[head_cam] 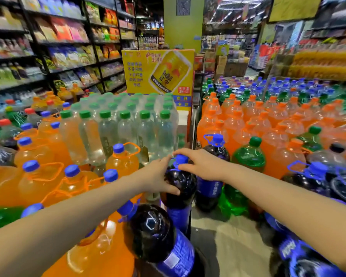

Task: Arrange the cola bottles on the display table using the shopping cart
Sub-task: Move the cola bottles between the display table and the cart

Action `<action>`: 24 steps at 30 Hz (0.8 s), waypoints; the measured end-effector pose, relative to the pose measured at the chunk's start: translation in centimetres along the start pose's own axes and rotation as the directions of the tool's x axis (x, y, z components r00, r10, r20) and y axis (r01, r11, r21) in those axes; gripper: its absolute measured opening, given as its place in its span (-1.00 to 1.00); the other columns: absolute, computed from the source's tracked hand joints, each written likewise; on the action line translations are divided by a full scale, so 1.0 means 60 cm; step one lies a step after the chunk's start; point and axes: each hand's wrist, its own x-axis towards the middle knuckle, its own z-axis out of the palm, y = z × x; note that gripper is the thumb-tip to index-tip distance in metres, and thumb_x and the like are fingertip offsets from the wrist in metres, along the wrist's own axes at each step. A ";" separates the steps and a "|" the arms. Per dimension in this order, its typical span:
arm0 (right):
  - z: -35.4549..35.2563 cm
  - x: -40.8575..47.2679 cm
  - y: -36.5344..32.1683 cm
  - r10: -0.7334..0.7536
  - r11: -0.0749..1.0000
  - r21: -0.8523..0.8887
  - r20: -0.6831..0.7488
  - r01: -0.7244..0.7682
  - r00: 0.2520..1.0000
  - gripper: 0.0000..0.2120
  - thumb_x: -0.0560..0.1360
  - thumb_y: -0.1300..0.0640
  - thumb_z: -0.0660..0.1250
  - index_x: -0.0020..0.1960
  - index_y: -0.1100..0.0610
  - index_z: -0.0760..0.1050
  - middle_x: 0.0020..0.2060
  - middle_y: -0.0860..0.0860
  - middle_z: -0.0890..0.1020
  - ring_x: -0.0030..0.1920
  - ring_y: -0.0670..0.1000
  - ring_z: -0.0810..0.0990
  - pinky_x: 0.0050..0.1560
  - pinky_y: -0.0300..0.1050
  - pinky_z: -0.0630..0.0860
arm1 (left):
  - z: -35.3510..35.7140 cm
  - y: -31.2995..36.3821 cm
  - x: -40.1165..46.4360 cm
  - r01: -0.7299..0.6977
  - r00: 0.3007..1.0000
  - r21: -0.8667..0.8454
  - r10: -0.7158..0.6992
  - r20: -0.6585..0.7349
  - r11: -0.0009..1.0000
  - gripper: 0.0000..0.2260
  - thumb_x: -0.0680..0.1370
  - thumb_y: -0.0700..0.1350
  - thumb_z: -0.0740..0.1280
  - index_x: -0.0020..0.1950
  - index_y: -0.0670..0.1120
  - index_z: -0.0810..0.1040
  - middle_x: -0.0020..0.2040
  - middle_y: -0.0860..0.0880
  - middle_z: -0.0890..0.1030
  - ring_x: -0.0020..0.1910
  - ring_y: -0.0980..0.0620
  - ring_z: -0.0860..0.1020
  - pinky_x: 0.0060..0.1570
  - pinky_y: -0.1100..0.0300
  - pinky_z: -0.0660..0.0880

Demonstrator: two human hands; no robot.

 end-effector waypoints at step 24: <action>-0.101 -0.190 0.118 0.242 0.963 -0.079 -0.172 -0.258 0.955 -0.69 0.53 0.10 0.36 0.25 0.13 0.49 0.02 0.05 0.59 0.03 0.06 0.54 -0.02 -0.13 0.37 | 0.108 0.206 0.085 -0.232 0.972 -0.289 0.233 -0.034 0.929 -0.13 0.48 0.04 0.48 0.59 -0.14 0.01 0.36 -0.19 0.50 0.34 -0.13 0.47 0.10 0.28 0.32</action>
